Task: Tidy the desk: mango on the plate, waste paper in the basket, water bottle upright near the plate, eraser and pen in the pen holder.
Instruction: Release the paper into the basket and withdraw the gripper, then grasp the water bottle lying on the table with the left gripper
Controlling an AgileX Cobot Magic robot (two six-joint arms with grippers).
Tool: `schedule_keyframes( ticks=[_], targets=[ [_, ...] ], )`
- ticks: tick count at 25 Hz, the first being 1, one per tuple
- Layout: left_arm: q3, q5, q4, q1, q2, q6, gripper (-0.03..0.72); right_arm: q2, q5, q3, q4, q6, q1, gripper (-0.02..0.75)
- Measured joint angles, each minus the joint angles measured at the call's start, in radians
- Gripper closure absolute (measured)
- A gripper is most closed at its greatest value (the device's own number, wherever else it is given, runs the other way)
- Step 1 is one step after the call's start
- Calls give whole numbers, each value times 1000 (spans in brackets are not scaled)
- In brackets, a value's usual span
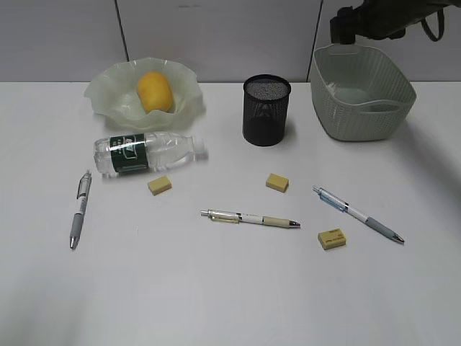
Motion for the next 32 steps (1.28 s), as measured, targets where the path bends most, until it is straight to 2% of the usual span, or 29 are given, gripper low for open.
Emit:
schedule_keyframes(
  ticks=[8, 20, 25, 32],
  targets=[
    [0, 0, 0, 0, 0, 0, 252, -94, 252, 0, 0, 0, 0, 148],
    [0, 0, -1, 0, 0, 0, 252, -175, 797, -1, 2, 8, 0, 151],
    [0, 0, -1, 0, 0, 0, 252, -214, 822, 27, 2, 68, 0, 151],
    [0, 0, -3, 0, 0, 0, 252, -416, 825, 206, 6, 80, 0, 153]
  ],
)
